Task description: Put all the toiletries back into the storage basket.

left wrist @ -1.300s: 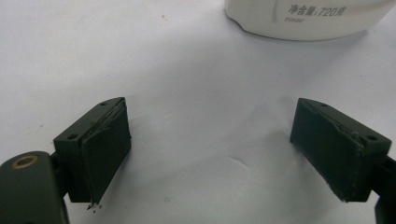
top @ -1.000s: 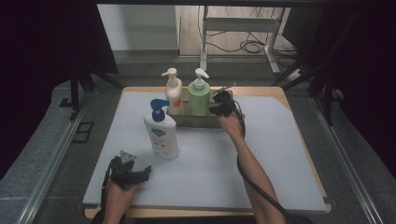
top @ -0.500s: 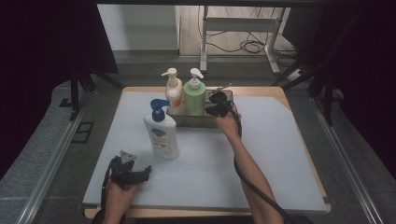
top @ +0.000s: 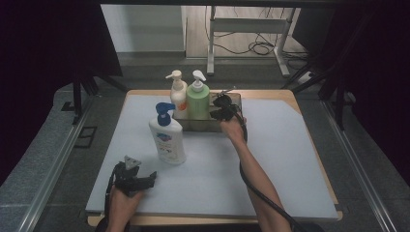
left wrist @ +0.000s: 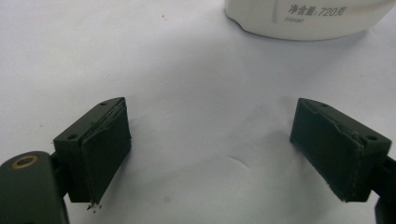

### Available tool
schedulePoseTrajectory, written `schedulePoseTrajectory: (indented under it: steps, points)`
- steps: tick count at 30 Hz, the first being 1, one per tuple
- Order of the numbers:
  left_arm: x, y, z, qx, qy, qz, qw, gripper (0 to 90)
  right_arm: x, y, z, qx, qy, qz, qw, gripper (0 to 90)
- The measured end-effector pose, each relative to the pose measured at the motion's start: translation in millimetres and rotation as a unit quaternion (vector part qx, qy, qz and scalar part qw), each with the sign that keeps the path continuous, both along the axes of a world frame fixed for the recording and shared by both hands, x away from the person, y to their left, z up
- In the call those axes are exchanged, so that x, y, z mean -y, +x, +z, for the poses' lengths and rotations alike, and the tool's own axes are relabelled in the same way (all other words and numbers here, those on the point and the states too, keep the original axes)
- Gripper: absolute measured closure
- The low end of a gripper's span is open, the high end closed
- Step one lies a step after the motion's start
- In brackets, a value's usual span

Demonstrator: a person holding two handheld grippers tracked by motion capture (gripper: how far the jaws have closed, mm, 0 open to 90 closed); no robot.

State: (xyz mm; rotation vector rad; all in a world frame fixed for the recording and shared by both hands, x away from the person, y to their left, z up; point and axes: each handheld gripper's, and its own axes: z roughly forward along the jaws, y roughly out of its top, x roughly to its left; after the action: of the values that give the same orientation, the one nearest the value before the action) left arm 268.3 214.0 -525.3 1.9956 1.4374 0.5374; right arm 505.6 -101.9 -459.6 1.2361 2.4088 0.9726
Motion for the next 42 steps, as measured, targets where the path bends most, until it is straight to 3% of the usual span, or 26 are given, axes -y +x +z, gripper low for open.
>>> schedulePoseTrajectory:
  steps: [10, 21, 31, 42]
  points:
    - [0.0, 0.0, 0.0, 0.0, 0.0, 0.0, 1.0, 11.7, 0.0, -1.0, 0.0, 0.0, 0.0, 0.001, 1.0, 89.3]
    - [0.1, -0.1, 0.0, 0.0, 0.0, 0.0, 1.0, 11.7, 6.2, -3.1, 2.0, 0.002, 0.005, 0.002, 1.0, 82.1]
    - [0.0, -0.1, -0.2, 0.001, 0.0, 0.0, 1.0, 11.7, 9.7, -11.9, 12.9, 0.024, 0.006, 0.017, 0.9995, 76.8]
    - [0.1, -0.1, -0.2, 0.001, -0.001, 0.0, 1.0, 11.7, 18.8, -28.1, 26.7, 0.053, 0.01, 0.036, 0.9979, 64.7]
